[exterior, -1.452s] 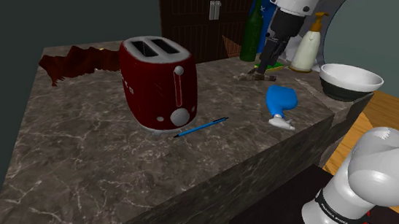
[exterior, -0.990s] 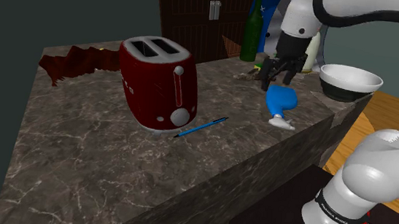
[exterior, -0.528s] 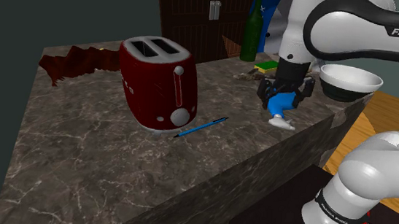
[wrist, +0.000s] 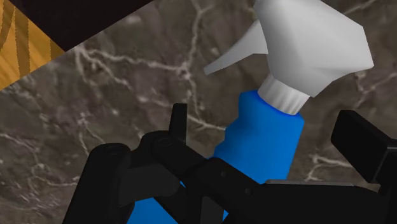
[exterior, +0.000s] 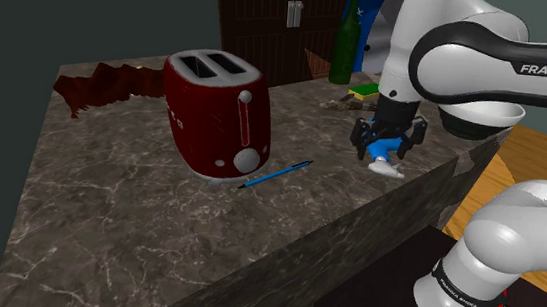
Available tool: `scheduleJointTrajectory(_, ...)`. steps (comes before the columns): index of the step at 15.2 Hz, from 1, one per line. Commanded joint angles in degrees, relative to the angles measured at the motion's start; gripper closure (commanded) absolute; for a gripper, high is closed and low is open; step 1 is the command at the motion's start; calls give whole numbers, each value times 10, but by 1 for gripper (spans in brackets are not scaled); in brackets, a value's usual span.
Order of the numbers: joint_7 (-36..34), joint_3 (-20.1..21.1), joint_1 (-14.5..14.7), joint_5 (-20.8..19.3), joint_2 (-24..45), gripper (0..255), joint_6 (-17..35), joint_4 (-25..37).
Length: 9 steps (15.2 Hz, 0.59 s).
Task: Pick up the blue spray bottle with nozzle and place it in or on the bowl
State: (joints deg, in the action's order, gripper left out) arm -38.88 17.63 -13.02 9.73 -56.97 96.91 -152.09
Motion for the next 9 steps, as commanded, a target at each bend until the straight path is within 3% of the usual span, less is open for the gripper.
scheduleJointTrajectory(1, 0, 0, 0, 0, 0, 0, 1, -1)
scheduleJointTrajectory(4, 0, 0, 0, 0, 0, 0, 1, -1)
scheduleJointTrajectory(5, 0, 0, 0, 0, 0, 255, 1, -1)
scheduleJointTrajectory(9, -2, 2, 1, 1, 1, 255, 0, 1)
